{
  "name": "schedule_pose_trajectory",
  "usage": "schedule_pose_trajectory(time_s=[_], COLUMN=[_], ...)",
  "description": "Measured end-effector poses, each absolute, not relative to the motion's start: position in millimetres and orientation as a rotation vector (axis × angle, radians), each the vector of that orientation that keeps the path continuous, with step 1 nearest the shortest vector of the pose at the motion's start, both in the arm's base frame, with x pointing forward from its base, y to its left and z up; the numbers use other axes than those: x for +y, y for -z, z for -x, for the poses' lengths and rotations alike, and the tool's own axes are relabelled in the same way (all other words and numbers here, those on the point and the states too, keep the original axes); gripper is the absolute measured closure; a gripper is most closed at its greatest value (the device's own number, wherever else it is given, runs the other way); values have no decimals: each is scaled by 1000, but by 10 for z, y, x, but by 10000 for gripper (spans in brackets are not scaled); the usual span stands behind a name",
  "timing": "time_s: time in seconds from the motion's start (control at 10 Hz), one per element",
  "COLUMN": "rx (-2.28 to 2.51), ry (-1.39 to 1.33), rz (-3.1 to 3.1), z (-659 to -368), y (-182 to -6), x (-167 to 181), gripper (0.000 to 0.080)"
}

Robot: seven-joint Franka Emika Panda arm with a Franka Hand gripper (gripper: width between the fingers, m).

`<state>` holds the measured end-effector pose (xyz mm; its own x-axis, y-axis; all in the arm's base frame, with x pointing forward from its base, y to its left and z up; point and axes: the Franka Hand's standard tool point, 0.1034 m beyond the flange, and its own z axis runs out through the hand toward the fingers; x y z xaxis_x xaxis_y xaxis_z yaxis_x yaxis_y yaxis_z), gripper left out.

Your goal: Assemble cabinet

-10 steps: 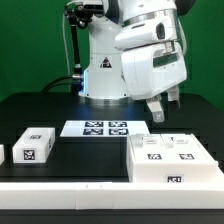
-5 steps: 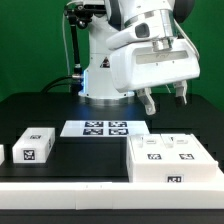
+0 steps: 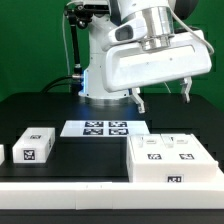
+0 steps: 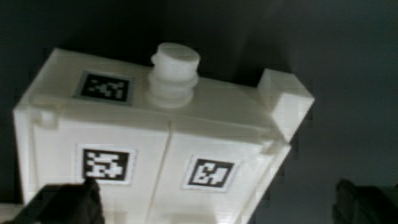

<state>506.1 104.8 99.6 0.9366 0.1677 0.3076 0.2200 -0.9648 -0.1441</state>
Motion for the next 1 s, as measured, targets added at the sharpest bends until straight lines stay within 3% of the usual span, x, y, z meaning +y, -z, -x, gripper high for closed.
schedule_pose_trajectory(time_s=[0.2,0.6,1.0], rx=[37,26,-8], ry=[438,438,530], rz=[2905,2906,2911], z=[-4967,-4969,-4941], y=[-934,-917,-759], x=[1149,1137,1131], gripper=[151,151,151])
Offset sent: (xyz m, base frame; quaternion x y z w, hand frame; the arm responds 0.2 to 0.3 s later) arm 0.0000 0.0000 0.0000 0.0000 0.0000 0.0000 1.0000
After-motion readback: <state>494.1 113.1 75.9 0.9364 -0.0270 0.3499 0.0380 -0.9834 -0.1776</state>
